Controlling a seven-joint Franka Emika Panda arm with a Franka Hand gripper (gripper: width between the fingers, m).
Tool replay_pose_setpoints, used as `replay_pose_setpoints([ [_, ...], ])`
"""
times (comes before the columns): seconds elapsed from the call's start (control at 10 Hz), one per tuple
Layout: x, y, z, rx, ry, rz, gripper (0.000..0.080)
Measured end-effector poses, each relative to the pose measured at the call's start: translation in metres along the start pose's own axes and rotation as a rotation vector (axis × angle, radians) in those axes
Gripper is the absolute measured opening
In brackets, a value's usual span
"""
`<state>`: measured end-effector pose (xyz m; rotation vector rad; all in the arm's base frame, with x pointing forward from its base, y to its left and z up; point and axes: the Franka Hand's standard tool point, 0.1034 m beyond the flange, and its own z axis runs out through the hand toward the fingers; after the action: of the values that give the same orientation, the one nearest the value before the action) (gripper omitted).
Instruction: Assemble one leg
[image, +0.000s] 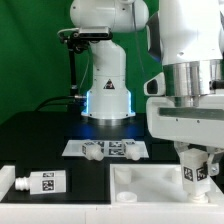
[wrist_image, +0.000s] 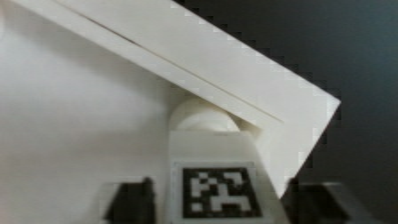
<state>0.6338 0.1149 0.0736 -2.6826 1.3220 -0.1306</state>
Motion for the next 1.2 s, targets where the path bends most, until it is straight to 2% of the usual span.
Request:
replay_pose_setpoints([
  [0.1,-0.003,-0.003,-0.006,-0.023,0.002,-0.203,0.0523],
  [0.2,-0.003,-0.003,-0.012,-0.039,-0.004,-0.397,0.0609],
  [0.5,-0.003,-0.003,-0.012,-0.038,-0.005,-0.582,0.0648],
  [0.7,0.004,0.000,-0.010,-0.048,-0.006,-0.885,0.0649],
  [0.9,0.010,-0.004,-0.009,-0.055,0.002,-1.130,0.0649],
  [1.1,0.006,-0.006,-0.008,-0.050,0.015,-1.203,0.0649],
  [1.2,0.007,-0.005,-0.008,-0.051,0.014,-1.200,0.0624],
])
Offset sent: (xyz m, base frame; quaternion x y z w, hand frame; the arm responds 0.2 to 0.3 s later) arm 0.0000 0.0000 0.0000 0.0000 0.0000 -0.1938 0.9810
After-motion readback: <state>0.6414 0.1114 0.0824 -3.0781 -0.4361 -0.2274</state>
